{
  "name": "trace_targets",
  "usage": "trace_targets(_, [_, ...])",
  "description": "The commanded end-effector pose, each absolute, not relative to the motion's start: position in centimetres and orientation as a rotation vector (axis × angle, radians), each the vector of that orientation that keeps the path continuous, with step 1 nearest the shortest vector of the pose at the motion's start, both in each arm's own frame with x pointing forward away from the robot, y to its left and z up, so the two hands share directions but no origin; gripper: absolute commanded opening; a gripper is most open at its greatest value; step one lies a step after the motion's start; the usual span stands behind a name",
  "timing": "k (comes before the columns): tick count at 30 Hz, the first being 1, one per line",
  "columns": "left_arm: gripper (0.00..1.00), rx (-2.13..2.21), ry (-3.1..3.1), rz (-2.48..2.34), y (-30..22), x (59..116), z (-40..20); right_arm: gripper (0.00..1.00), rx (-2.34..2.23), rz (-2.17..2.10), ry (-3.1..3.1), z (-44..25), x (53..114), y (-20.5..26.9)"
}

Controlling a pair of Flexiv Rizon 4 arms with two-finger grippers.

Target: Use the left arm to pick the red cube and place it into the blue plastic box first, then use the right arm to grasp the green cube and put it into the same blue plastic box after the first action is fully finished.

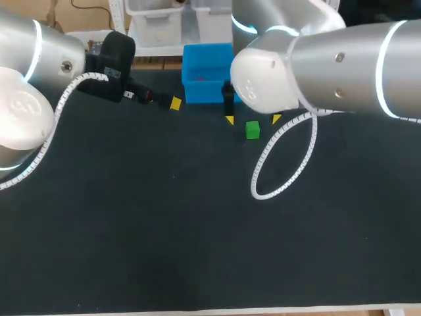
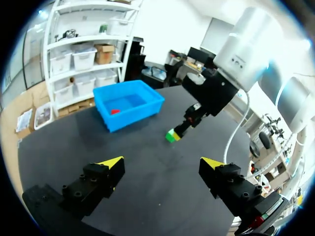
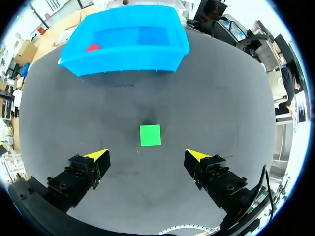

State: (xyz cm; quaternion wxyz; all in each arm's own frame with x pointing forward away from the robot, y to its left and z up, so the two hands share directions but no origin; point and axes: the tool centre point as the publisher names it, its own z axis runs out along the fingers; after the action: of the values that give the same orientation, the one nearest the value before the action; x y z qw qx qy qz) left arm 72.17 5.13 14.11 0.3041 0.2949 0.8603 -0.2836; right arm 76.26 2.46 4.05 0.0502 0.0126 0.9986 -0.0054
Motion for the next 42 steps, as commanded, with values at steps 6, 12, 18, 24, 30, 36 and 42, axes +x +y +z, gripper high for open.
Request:
trace_targets(6, [1.0,0.783,2.269,-0.759,5.3,72.2,14.0,1.0,0.121,-0.03,3.031,1.3,77.5,1.6])
trace_targets(12, [1.0,0.783,2.269,-0.759,5.3,72.2,14.0,1.0,0.138,-0.034,3.026,0.4,78.4,1.8])
trace_targets(18, [1.0,0.783,2.269,-0.759,5.3,72.2,14.0,1.0,0.133,-0.027,3.025,-0.1,79.2,2.4])
trace_targets(24, [1.0,0.783,2.269,-0.759,5.3,72.2,14.0,1.0,0.13,-0.022,3.031,-0.8,79.7,2.7])
trace_targets(30, [1.0,0.783,2.269,-0.759,5.3,72.2,14.0,1.0,0.136,-0.016,3.04,-1.2,79.7,2.7])
trace_targets(36, [1.0,0.783,2.269,-0.759,5.3,72.2,14.0,1.0,0.132,-0.01,3.047,-1.7,79.7,2.7])
trace_targets(42, [1.0,0.783,2.269,-0.759,5.3,72.2,14.0,1.0,0.126,0.002,3.058,-2.3,79.5,2.7])
